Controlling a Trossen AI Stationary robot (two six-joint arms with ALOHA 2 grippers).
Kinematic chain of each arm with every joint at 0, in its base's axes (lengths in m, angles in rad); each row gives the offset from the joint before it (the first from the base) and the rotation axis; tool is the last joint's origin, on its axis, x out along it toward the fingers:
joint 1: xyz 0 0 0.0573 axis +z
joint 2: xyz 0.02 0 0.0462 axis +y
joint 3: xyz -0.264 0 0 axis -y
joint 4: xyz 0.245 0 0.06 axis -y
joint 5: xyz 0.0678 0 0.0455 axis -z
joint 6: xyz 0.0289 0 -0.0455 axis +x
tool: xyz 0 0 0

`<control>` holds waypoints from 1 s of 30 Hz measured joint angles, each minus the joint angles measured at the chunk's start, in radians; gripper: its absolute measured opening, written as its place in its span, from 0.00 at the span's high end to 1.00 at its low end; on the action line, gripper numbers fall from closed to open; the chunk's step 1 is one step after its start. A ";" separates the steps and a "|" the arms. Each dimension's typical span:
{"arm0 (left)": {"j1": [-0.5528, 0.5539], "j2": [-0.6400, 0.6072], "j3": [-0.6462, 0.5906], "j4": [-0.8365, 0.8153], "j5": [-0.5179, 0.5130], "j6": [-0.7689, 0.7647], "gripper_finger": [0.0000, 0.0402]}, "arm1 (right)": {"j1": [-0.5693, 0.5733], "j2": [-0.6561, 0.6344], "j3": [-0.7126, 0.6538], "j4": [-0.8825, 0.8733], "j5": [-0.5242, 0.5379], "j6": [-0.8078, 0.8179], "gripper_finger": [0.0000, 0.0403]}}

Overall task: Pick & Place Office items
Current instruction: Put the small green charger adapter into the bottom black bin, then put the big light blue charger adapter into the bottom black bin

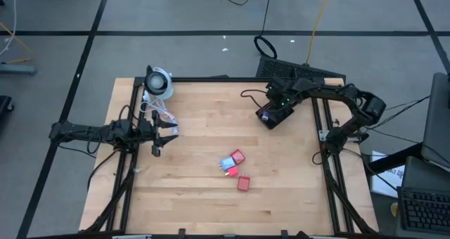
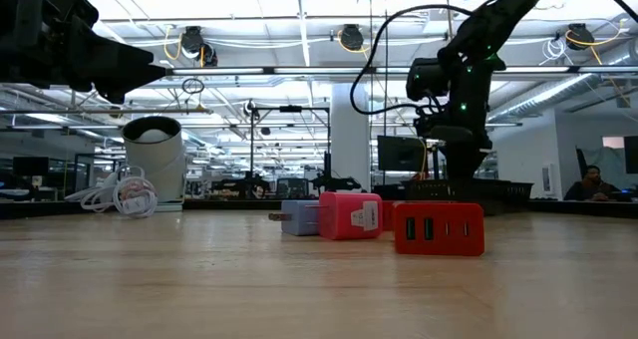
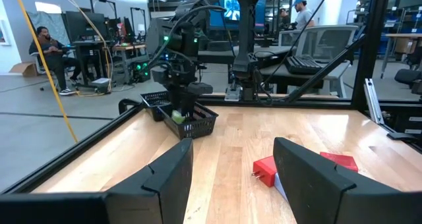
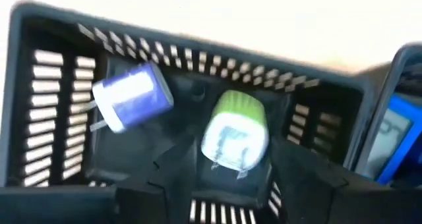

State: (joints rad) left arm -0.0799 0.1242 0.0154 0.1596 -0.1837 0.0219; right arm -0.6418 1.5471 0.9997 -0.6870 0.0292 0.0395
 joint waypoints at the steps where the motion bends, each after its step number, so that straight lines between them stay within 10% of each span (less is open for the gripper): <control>1: 0.000 0.000 0.000 0.000 0.000 0.000 0.47 | 0.000 0.000 0.000 0.016 0.000 0.000 0.53; 16: 0.000 0.000 0.000 0.000 0.000 0.000 0.47 | 0.000 -0.033 0.000 0.114 0.000 0.000 0.55; 30: 0.000 0.000 0.000 0.001 0.000 0.000 0.47 | 0.095 -0.353 -0.024 0.232 -0.148 0.053 0.59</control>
State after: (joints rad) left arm -0.0799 0.1238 0.0154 0.1603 -0.1841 0.0219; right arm -0.5468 1.1942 0.9758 -0.4551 -0.1188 0.0926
